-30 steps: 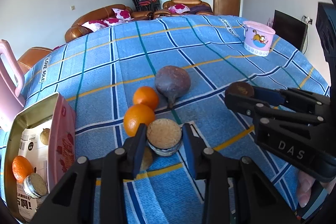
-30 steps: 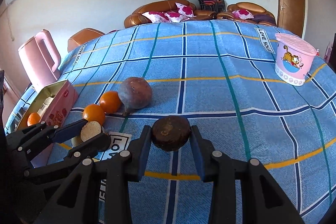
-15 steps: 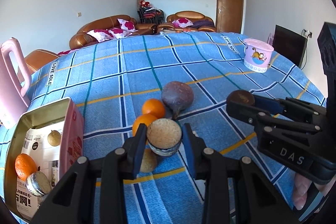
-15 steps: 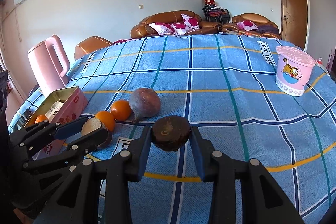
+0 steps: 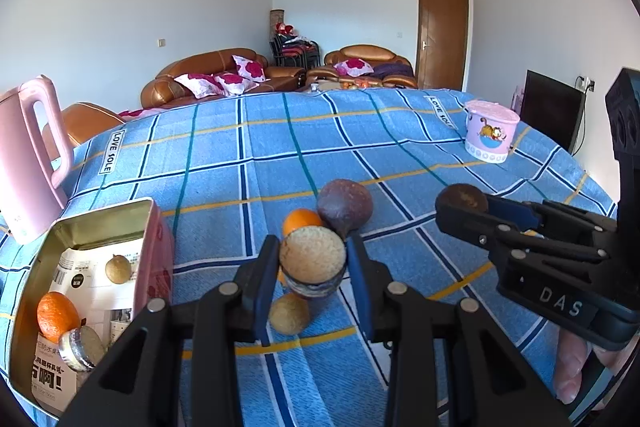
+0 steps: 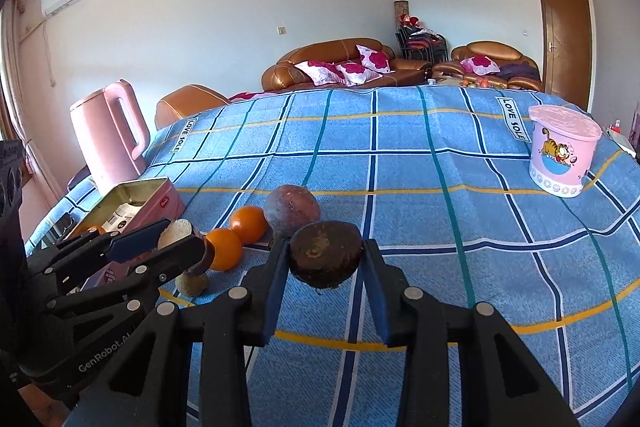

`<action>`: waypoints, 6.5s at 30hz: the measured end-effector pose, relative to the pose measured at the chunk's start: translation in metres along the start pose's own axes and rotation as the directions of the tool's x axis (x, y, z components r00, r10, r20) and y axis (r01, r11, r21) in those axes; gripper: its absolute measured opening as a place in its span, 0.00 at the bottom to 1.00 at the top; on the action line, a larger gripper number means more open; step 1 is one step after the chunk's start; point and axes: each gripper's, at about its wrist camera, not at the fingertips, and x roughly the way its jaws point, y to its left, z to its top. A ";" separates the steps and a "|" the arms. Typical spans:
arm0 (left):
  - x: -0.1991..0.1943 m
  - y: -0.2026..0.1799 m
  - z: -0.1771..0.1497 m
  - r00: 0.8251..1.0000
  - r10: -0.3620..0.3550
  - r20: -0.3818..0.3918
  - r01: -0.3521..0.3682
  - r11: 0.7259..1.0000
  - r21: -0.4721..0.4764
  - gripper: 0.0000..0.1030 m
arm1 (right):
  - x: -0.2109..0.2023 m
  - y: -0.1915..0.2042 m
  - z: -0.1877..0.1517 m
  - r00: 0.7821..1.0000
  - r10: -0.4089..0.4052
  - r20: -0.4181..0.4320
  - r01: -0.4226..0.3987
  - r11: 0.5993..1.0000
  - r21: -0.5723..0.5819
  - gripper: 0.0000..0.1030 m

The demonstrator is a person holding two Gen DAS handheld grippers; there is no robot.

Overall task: Organize fruits
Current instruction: 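Lift the cup in the left tool and the dark fruit in the right tool, then carry the cup in the left tool and the dark fruit in the right tool over the tin, then open the left tool to drop the cup while the right tool drops the dark fruit into the tin, then withdraw both open tools from the tin toward the remaining fruits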

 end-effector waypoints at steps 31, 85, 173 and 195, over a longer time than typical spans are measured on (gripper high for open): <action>-0.021 0.004 -0.002 0.993 0.037 0.108 -0.035 0.999 -0.020 0.35 | -0.026 0.009 -0.002 0.991 0.025 0.128 -0.018 0.998 -0.059 0.38; -0.055 -0.002 -0.010 0.958 0.080 0.275 -0.080 0.997 -0.011 0.35 | -0.054 0.013 -0.009 0.960 0.055 0.274 -0.026 0.994 -0.107 0.38; -0.071 0.174 -0.061 0.910 0.414 -0.025 -0.410 0.887 -0.215 0.51 | 0.078 0.220 0.002 0.935 0.320 -0.152 -0.353 0.869 -0.346 0.39; -0.075 0.138 -0.043 0.928 0.366 0.074 -0.346 0.917 -0.200 0.92 | 0.039 0.100 -0.005 0.991 0.060 -0.117 -0.084 0.974 -0.210 0.50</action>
